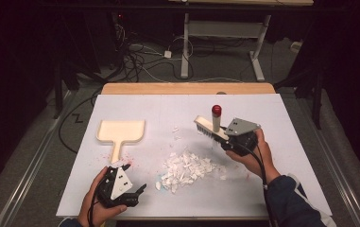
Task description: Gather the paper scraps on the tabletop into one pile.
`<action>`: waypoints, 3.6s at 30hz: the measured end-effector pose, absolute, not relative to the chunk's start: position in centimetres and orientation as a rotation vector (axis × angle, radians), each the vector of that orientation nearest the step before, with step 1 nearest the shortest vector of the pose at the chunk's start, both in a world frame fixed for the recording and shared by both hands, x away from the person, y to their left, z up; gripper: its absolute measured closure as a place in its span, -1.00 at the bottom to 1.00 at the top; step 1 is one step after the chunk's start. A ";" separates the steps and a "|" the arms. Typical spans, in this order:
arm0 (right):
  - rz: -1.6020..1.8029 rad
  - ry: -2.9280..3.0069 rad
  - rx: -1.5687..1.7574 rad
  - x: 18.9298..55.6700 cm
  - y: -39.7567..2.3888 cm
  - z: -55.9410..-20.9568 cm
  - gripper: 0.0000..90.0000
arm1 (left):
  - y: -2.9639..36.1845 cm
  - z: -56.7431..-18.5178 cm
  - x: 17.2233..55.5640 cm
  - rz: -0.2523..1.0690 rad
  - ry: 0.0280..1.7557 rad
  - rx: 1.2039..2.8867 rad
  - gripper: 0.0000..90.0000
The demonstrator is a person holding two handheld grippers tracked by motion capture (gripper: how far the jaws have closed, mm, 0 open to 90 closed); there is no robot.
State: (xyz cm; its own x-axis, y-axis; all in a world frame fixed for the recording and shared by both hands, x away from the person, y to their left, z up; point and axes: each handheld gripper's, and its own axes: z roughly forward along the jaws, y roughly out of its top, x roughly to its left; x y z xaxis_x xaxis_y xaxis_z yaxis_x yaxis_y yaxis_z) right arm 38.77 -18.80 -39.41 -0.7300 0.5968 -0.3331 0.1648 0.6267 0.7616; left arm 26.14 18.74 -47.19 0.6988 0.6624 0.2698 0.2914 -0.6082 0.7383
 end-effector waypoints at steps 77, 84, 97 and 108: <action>1.193 2.566 -0.021 37.9 -14.8 -42.7 0.51 | 18.7 -47.4 26.1 0.679 0.705 2.244 -0.62; 1.181 2.419 0.207 37.5 -17.2 -40.9 0.51 | 18.5 -47.4 26.1 0.683 0.700 2.251 -0.62; 0.992 2.282 0.725 34.4 -22.3 -40.5 0.51 | 18.4 -47.3 26.0 0.693 0.688 2.258 -0.62; 0.945 2.224 0.929 30.9 -20.9 -43.0 0.51 | 18.1 -47.2 26.0 0.679 0.662 2.258 -0.62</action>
